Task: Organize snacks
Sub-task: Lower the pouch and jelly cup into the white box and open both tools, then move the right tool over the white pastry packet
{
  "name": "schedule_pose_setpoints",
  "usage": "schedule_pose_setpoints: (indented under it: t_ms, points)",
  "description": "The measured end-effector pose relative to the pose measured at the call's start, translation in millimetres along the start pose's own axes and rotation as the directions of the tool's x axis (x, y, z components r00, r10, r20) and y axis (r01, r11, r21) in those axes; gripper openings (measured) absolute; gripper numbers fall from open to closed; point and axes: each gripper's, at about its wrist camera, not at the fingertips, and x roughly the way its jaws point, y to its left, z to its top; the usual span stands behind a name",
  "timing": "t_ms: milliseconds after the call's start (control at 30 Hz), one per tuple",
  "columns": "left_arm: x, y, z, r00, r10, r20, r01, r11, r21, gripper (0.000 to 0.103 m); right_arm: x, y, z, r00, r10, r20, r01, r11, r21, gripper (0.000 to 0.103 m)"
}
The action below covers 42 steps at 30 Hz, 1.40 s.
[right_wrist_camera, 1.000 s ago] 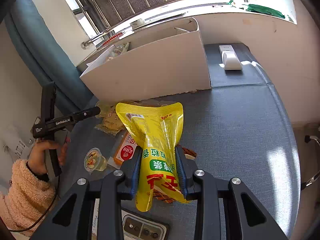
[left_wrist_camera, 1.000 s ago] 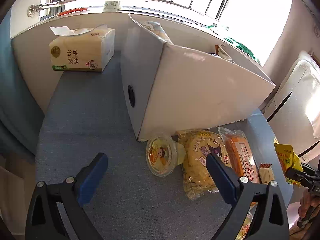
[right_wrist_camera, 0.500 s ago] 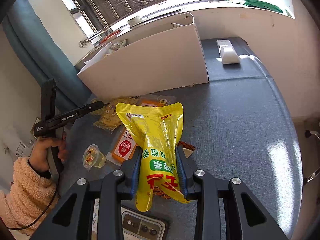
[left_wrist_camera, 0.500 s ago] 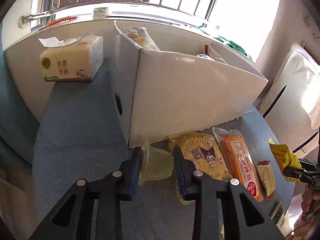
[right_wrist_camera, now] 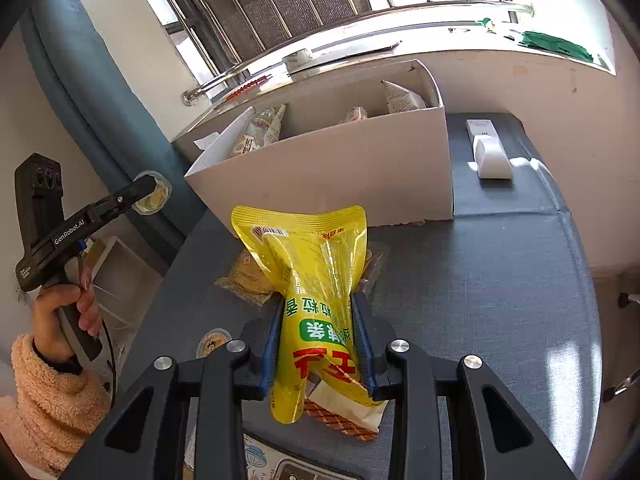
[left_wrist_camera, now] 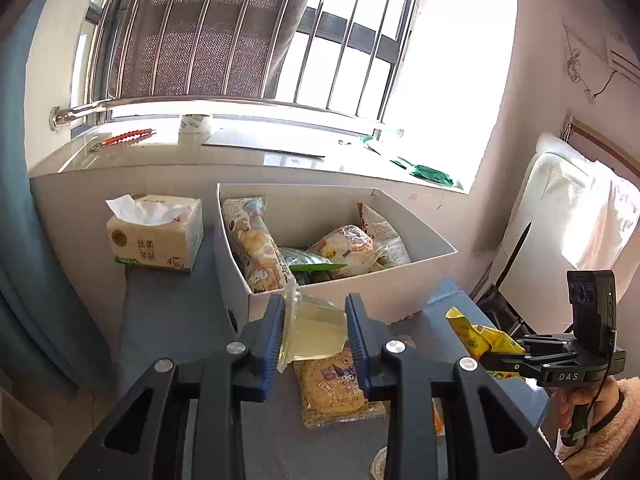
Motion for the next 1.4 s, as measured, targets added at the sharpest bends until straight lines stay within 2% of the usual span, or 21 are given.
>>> schedule_pose_setpoints:
  t_ms: [133,200,367,500,533,567,600,633,700,767,800,900,967,1067,1167,1300,1400]
  points:
    - [7,-7,41,0.998,-0.022,0.062,0.022,1.000,-0.001,0.034,-6,13,50,0.997,0.008,0.078,-0.006,0.999,-0.035,0.035]
    - [21,-5,62,0.997,-0.030,0.067,0.032,0.999,-0.022,0.034,-4,20,79,0.995,0.004,0.104,0.001,0.999,-0.054,0.035]
    - [77,2,101,0.998,-0.048,0.030,0.051,0.995,-0.083,0.034,25,20,146,0.992,-0.039,0.124,0.045,0.998,-0.048,0.035]
    - [113,10,115,1.000,-0.017,-0.006,0.016,0.994,-0.108,0.035,54,0,177,0.992,-0.065,0.108,0.065,0.998,0.009,0.039]
    - [119,13,118,1.000,0.010,-0.004,-0.011,0.993,-0.120,0.040,59,-6,182,0.992,-0.067,0.103,0.065,0.998,0.021,0.049]
    - [125,16,121,0.999,0.035,-0.022,-0.037,0.991,-0.125,0.064,63,-10,185,0.993,-0.071,0.098,0.068,0.997,0.034,0.053]
    - [131,20,122,0.998,0.034,-0.058,-0.042,0.989,-0.144,0.102,66,-14,187,0.993,-0.072,0.092,0.068,0.997,0.044,0.072]
    - [136,24,121,0.994,0.017,-0.106,-0.036,0.983,-0.179,0.102,70,-18,188,0.994,-0.083,0.069,0.078,0.995,0.065,0.102]
    - [132,25,115,0.993,-0.004,-0.118,-0.019,0.982,-0.189,0.103,69,-25,183,0.997,-0.081,0.022,0.077,0.989,0.126,0.103]
    - [123,20,107,0.993,0.031,-0.112,-0.046,0.990,-0.133,0.103,57,-28,173,0.997,-0.037,0.063,0.028,0.989,0.144,0.103]
    - [120,20,103,0.993,0.037,-0.115,-0.051,0.992,-0.120,0.103,52,-27,168,0.995,-0.055,0.085,0.043,0.989,0.143,0.103]
    - [108,25,93,0.992,0.007,-0.126,-0.026,0.988,-0.149,0.103,38,-26,157,0.992,-0.070,0.109,0.055,0.990,0.132,0.103]
    - [96,29,88,0.993,0.012,-0.117,-0.032,0.984,-0.174,0.103,26,-22,148,0.989,-0.066,0.130,0.049,0.990,0.130,0.103]
    - [71,24,78,0.996,0.001,-0.085,-0.016,0.985,-0.174,0.103,10,-13,133,0.988,-0.044,0.147,0.028,0.994,0.108,0.103]
    - [46,8,64,0.998,-0.018,-0.064,0.010,0.992,-0.128,0.103,-10,0,112,0.984,-0.005,0.176,-0.007,0.998,0.068,0.103]
    - [14,-16,38,0.999,-0.015,-0.035,0.012,0.997,-0.076,0.103,-32,13,79,0.979,0.005,0.202,-0.007,1.000,0.008,0.103]
    - [5,-30,10,0.996,-0.049,-0.075,0.044,0.997,-0.065,0.103,-37,12,51,0.984,-0.011,0.179,0.012,1.000,-0.005,0.103]
